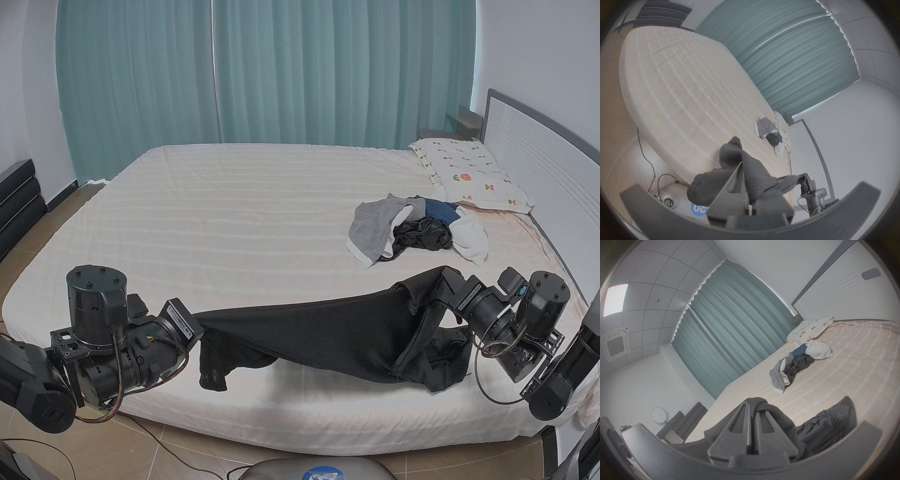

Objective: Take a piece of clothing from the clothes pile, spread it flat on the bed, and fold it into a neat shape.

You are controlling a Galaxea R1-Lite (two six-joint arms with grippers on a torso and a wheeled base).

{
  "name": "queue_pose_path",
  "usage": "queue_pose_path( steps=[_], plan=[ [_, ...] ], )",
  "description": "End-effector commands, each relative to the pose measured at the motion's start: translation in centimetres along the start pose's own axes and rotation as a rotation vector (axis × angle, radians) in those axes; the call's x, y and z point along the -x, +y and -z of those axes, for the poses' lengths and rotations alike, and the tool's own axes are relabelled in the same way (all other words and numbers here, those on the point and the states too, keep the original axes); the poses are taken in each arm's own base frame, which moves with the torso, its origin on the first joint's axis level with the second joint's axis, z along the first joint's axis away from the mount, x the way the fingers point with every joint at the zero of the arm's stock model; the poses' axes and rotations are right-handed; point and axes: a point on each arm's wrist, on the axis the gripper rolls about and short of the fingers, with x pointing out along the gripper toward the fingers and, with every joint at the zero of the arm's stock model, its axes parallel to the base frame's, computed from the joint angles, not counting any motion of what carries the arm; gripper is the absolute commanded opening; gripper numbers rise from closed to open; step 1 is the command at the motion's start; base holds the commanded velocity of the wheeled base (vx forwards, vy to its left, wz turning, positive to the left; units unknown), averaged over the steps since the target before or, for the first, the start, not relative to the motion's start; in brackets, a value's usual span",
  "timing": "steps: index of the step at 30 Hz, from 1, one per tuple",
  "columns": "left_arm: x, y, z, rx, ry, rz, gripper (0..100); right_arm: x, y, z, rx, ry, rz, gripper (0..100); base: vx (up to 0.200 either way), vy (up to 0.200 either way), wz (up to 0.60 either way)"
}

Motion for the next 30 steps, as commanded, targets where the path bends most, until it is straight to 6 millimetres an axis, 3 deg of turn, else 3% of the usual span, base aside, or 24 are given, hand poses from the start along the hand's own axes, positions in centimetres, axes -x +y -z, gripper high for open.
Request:
queue_pose_path(
  steps=[1, 15, 25, 30],
  plan=[
    [0.0, -0.5, -0.4, 0.001, -0.042, -0.001, 0, 0.1, 0.3, -0.4, -0.007, -0.022, -0.016, 0, 0.0, 0.2, 0.0],
    [0.0, -0.9, -0.8, -0.037, -0.123, -0.061, 0, 0.3, 0.5, -1.0, -0.022, -0.033, -0.031, 0, 0.0, 0.2, 0.0],
    [0.1, -1.1, 0.2, -0.056, -0.086, -0.053, 0, 0.3, 0.4, -1.0, -0.028, -0.03, -0.033, 0, 0.0, 0.2, 0.0],
    [0.1, -1.1, 0.1, -0.055, -0.088, -0.052, 0, 0.6, 0.6, -1.0, -0.029, -0.027, -0.041, 0, 0.0, 0.0, 0.0]
  ],
)
